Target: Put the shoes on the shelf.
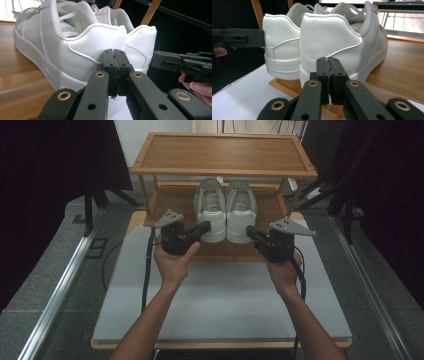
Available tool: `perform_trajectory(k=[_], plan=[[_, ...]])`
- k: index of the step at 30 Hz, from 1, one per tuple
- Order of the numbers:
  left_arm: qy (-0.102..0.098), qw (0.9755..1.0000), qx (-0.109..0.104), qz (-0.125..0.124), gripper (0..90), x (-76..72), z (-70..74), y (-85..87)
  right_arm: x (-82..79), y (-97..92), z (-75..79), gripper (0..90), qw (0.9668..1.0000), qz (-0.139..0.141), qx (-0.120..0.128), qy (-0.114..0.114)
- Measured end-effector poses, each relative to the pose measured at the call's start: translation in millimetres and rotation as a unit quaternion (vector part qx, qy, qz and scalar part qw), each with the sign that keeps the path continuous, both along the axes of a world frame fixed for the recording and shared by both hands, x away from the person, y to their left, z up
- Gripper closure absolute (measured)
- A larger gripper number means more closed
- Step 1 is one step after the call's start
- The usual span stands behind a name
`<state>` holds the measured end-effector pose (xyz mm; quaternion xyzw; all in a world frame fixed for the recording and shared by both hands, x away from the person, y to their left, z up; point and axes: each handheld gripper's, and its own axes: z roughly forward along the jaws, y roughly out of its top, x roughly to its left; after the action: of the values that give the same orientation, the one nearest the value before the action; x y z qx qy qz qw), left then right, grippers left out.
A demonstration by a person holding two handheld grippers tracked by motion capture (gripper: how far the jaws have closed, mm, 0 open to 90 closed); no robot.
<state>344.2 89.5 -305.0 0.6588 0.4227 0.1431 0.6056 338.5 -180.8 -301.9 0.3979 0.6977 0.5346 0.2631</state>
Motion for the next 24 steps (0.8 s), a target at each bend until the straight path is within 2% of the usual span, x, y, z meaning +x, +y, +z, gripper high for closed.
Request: perform_trajectory(k=[5, 7, 10, 13, 18, 24], plan=[[-0.006, 1.0000, 0.005, 0.005, 90.0, 1.6, 0.5, -1.5, 0.1, 0.4, -0.6, 86.3, 1.0000, -0.006, 0.000, 0.000], [-0.005, 0.9998, 0.018, 0.010, 90.0, 3.4, -0.7, -2.4, 0.0, 0.4, -0.9, 85.9, 1.0000, -0.008, 0.003, -0.001], [-0.003, 1.0000, 0.002, 0.004, 90.0, 6.8, -3.5, -0.5, -0.1, 0.2, -1.4, 85.8, 1.0000, -0.008, 0.004, -0.001], [-0.006, 0.9999, 0.009, 0.008, 90.0, 8.9, -3.4, -1.3, 0.2, -0.1, -1.4, 85.8, 1.0000, -0.007, 0.005, 0.000], [-0.001, 1.0000, 0.005, 0.008, 90.0, 15.0, -3.2, 0.4, 0.0, 0.1, -1.5, 85.8, 1.0000, -0.007, 0.005, 0.001], [-0.003, 1.0000, 0.000, 0.008, 90.0, 15.2, -4.0, 1.4, 0.0, -0.1, -1.8, 85.3, 0.9999, -0.008, 0.006, 0.001]])
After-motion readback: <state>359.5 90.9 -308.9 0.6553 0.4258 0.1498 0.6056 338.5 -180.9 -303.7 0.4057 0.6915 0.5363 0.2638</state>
